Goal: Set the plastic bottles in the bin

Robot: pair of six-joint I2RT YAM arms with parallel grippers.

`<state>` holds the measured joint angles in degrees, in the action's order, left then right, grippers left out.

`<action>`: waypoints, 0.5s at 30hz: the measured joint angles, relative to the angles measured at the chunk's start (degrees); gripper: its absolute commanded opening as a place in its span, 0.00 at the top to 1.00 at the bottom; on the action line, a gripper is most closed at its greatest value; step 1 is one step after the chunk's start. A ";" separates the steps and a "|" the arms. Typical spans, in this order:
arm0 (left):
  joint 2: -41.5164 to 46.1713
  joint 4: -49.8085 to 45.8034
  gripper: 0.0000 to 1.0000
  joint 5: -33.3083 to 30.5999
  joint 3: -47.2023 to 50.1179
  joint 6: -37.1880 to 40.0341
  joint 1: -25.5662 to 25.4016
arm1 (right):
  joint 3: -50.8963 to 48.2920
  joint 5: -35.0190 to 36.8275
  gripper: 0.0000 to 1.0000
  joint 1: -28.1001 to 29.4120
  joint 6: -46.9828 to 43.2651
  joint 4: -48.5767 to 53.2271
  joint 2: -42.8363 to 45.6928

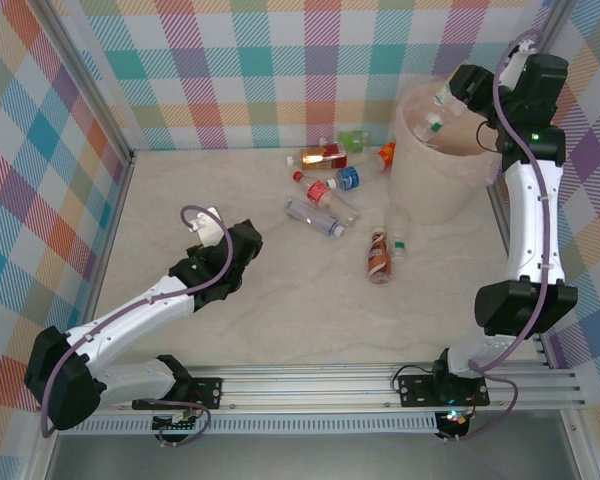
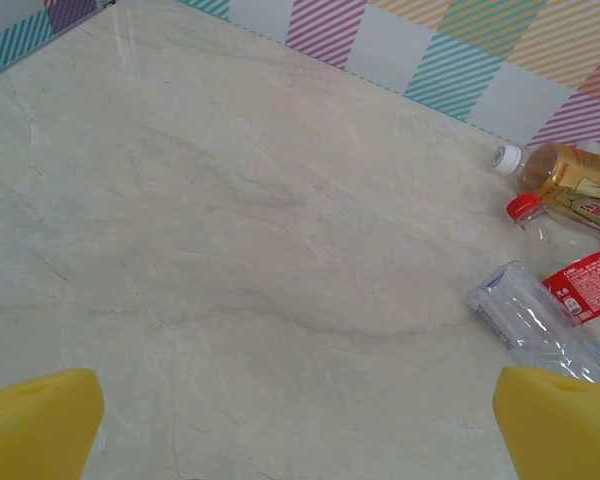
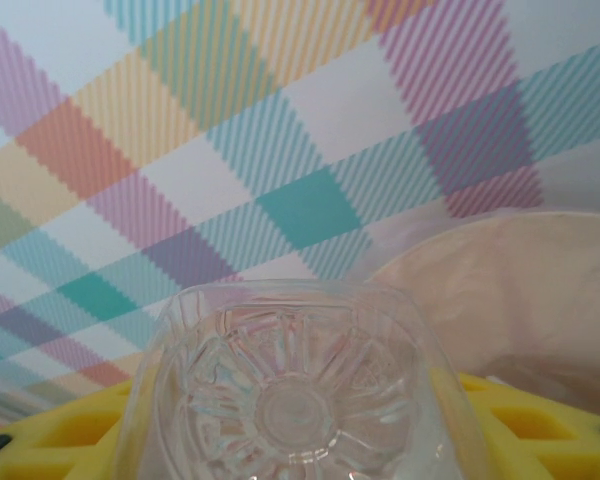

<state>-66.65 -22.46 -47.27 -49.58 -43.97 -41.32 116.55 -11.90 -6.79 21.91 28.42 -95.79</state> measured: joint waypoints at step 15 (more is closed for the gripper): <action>-1.55 -0.11 0.00 1.84 0.00 -0.17 0.76 | 6.47 12.94 0.38 -0.17 -11.17 12.31 -11.52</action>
<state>-68.20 -22.57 -45.43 -49.58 -44.14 -40.56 123.02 1.04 -6.96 10.74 40.73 -107.31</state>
